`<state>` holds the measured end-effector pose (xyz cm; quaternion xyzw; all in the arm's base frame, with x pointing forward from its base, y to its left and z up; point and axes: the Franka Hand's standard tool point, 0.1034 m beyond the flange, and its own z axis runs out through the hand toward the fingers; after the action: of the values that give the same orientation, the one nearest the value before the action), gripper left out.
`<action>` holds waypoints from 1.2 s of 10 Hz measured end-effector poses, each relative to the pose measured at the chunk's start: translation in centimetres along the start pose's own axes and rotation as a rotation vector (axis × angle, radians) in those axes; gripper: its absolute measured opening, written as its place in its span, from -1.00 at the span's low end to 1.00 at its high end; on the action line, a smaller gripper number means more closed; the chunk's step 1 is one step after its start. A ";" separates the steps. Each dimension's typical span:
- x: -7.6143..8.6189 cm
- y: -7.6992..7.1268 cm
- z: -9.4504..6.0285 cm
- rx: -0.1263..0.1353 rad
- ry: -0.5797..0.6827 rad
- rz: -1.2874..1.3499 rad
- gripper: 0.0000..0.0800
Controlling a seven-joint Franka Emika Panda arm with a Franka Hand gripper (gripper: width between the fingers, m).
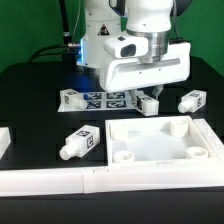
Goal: Assemble one leg
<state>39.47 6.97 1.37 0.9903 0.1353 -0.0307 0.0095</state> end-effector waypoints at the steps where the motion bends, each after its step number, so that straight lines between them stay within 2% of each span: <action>1: 0.0 0.0 0.0 0.003 0.000 0.035 -0.29; 2: 0.0 -0.1 0.0 0.007 0.000 0.119 -0.29; 5: 0.0 -0.1 0.1 0.010 -0.001 0.135 -0.29; 6: 0.0 -0.1 0.1 0.010 -0.001 0.134 -0.11; 7: -0.1 -0.1 0.1 0.010 -0.008 0.133 -0.11; 8: -0.1 0.0 -0.1 0.013 -0.037 0.134 0.39; 9: 0.4 0.0 -0.4 0.015 -0.053 0.134 0.56; 12: 3.3 0.7 -1.6 0.022 -0.125 0.133 0.61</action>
Offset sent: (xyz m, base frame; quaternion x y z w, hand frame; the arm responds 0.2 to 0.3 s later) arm 0.0000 0.0000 0.0000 0.0000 0.0000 0.0650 0.9979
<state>42.94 7.24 2.76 0.9932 0.0682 -0.0934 0.0091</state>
